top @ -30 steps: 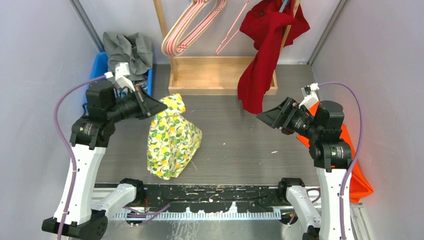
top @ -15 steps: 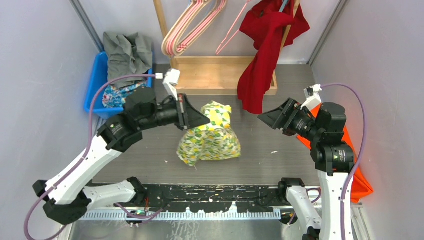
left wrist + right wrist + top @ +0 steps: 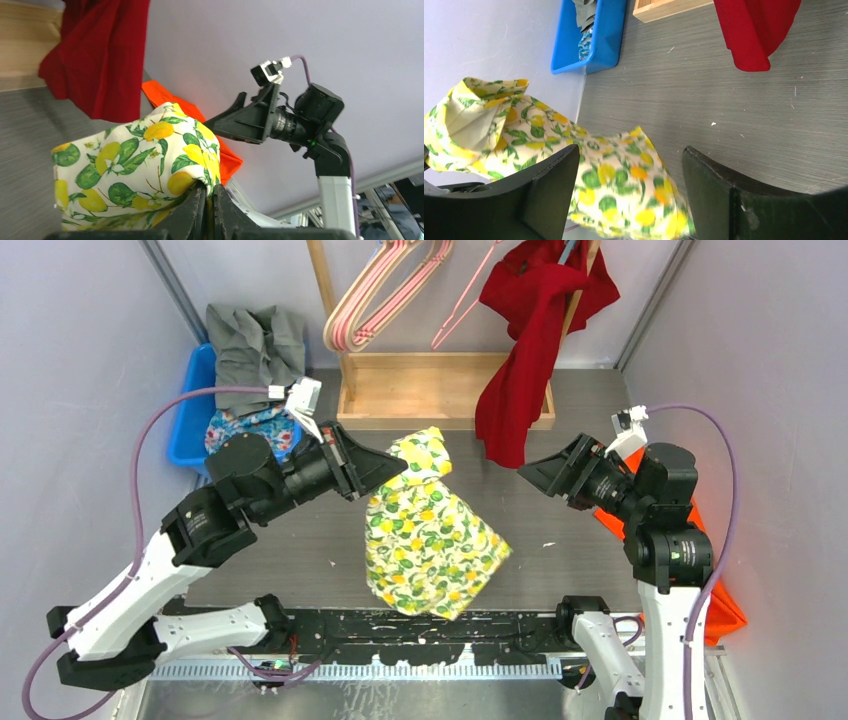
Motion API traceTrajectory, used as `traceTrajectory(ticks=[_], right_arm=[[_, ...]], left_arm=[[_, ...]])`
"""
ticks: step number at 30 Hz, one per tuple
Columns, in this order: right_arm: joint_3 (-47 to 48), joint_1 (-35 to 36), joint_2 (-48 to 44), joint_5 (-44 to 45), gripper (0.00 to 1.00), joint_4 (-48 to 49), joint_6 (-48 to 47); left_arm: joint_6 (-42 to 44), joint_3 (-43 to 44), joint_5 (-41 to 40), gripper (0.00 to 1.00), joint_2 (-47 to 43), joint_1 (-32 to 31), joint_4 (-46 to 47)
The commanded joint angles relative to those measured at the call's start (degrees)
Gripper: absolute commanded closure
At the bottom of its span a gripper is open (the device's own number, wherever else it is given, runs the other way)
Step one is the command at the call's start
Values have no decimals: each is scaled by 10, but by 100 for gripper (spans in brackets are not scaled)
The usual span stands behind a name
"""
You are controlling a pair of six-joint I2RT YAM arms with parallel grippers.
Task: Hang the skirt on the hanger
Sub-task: Place the skirt at the center of the board.
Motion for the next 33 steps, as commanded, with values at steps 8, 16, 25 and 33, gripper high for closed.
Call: traceTrajectory(ticks=[8,16,25,33], right_arm=[[-45,3,-4,-20,21,37,-3],[-133,30,15,-14,22,71,-7],[-256,270,36,168,28,151,49],[-353,574,94,399,36,239,160]], left_arm=[[31,-181,-288,65,-44,40,-77],[52,-247,-201,58,5,205,-96],[42,-323,-149,59,-37,205,-104],[25,-415,-124,59,-89,204,-99]])
